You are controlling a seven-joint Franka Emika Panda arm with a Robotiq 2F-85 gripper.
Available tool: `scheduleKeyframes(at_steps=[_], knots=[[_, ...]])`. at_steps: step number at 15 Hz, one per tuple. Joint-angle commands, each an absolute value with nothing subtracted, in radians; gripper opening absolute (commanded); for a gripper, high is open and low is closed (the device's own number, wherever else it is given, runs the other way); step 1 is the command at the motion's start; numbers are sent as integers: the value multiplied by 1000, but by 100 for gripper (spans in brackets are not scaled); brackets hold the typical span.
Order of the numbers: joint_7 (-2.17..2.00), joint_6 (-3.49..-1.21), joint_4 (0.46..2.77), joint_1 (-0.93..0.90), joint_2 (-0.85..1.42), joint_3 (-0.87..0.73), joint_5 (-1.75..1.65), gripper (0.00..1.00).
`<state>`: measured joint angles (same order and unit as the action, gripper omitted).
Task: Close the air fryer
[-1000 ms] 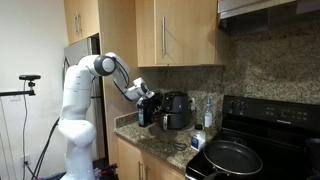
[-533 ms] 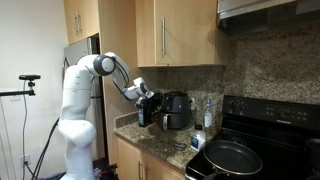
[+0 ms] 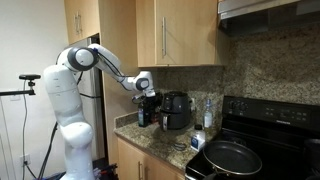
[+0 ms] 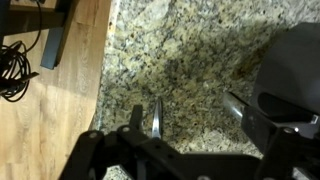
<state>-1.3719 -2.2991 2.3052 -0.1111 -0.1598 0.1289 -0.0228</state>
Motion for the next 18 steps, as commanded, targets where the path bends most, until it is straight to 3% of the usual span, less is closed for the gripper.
scheduleKeyframes(at_steps=[1, 4, 10, 18], knots=[[-1368, -2297, 2303, -96, -164, 141, -20, 100], [-1316, -2262, 2283, -103, -122, 143, -2, 100], [-1315, -2251, 2261, -48, 37, 109, -400, 100], [-1325, -2285, 2219, -61, 115, 62, -494, 100]])
